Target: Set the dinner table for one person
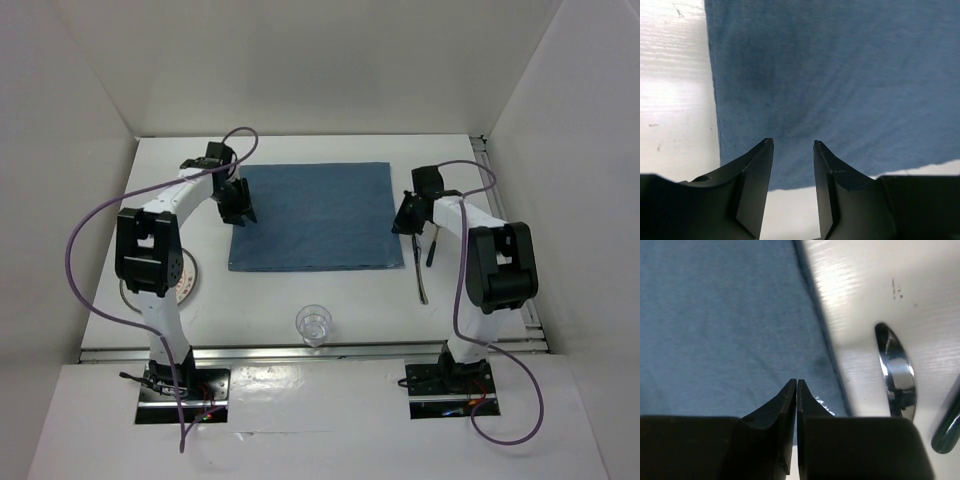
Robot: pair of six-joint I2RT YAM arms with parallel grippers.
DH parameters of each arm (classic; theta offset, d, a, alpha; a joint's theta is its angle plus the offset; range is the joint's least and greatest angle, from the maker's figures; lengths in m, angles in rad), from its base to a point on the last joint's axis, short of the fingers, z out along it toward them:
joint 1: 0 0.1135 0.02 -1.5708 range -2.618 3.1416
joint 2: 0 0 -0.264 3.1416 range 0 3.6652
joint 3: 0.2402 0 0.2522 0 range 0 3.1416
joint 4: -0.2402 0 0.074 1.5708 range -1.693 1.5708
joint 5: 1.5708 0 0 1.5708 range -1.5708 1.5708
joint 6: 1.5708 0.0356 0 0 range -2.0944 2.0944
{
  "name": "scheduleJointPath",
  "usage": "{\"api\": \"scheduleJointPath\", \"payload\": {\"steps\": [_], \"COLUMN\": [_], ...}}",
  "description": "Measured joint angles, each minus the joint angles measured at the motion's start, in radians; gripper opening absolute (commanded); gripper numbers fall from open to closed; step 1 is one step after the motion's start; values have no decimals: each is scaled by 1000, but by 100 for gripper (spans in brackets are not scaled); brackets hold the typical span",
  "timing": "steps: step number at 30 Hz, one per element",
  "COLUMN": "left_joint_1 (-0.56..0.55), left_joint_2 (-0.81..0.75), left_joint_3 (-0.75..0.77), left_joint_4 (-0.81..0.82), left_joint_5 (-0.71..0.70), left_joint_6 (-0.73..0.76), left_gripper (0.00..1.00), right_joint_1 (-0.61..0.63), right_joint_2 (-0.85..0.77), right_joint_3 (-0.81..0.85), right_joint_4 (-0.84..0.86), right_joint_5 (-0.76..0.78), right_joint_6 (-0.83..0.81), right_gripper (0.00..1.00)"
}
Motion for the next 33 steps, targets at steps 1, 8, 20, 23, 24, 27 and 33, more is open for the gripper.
{"api": "scheduleJointPath", "payload": {"steps": [1,8,20,23,24,27,33], "left_joint_1": [0,5,6,9,13,44,211], "left_joint_2": [19,139,147,79,38,-74,-292], "left_joint_3": [3,26,104,118,121,122,17], "left_joint_4": [-3,-9,-70,-90,-95,-109,-100], "left_joint_5": [-6,-53,-104,-113,-114,-114,-112], "left_joint_6": [0,-3,0,-1,-1,-5,-32], "left_gripper": [52,52,68,69,68,66,65], "right_joint_1": [0,5,19,34,51,117,307], "right_joint_2": [17,142,-39,-124,-151,-180,-150], "right_joint_3": [13,89,161,223,244,263,272], "right_joint_4": [-14,-37,-118,-121,-120,-121,-158], "right_joint_5": [9,54,105,116,118,111,98], "right_joint_6": [-3,-9,-38,-58,-69,-84,-87], "right_gripper": [13,14,55,55,55,56,56]}}
